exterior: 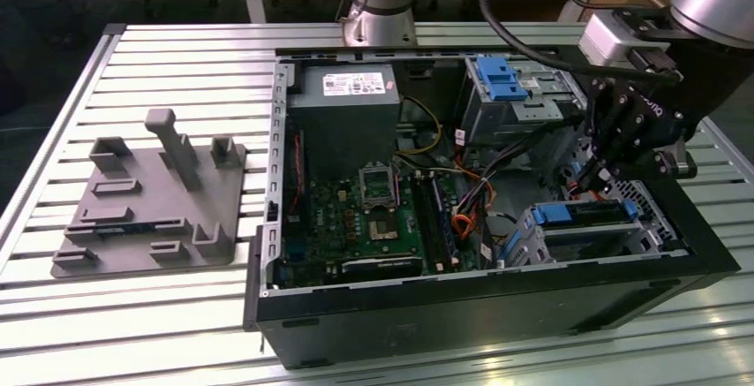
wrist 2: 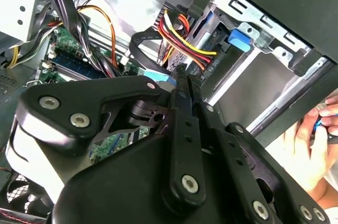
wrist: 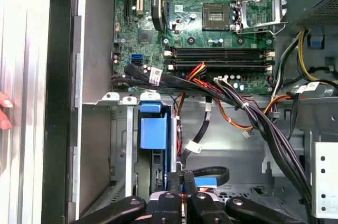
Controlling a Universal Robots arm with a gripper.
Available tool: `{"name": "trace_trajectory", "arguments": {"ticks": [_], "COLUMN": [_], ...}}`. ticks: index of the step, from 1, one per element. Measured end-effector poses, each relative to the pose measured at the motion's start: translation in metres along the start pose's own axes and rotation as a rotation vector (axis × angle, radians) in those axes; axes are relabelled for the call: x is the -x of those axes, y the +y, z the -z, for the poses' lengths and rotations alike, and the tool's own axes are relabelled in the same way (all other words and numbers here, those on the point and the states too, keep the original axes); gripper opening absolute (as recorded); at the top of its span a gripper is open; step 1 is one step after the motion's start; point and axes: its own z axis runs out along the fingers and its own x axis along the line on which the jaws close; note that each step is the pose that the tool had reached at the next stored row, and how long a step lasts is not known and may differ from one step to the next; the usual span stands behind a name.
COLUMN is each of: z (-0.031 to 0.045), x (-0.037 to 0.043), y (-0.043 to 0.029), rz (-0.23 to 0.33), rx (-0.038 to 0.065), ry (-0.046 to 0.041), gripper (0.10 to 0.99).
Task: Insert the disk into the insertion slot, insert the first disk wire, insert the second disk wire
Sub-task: 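Insert the second disk wire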
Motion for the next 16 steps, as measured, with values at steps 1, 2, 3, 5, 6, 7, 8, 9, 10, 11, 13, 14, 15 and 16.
{"name": "trace_trajectory", "arguments": {"ticks": [1,2,3,5,6,7,8,9,10,11,13,14,15,16], "z": [-0.0001,-0.0002,-0.0002,-0.0003,-0.0003,-0.0004,-0.0004,-0.0005,-0.0005,-0.0006,-0.0006,-0.0007,-0.0007,-0.0008], "x": [-0.0018,-0.0035,-0.0053,-0.0084,-0.0101,-0.0117,-0.0133,-0.0151,-0.0166,-0.0181,-0.0207,-0.0215,-0.0217,-0.0217], "y": [0.0,0.0,0.0,-0.0001,-0.0001,-0.0001,-0.0001,-0.0001,-0.0001,-0.0001,-0.0002,-0.0003,-0.0003,-0.0007], "rz": [0.0,0.001,0.001,0.002,0.002,0.002,0.003,0.003,0.003,0.003,0.003,0.002,0.002,0.002], "rx": [0.0,0.0,0.0,0.0,0.0,0.0,0.0,0.0,0.0,0.0,0.0,0.0,0.001,0.004], "ry": [-0.0052,-0.0112,-0.0175,-0.0295,-0.0357,-0.0409,-0.0447,-0.0484,-0.0508,-0.0531,-0.057,-0.0583,-0.0586,-0.0589], "gripper": [0.141,0.141,0.141,0.141,0.141,0.141,0.141,0.141,0.141,0.141,0.141,0.141,0.141,0.141]}}
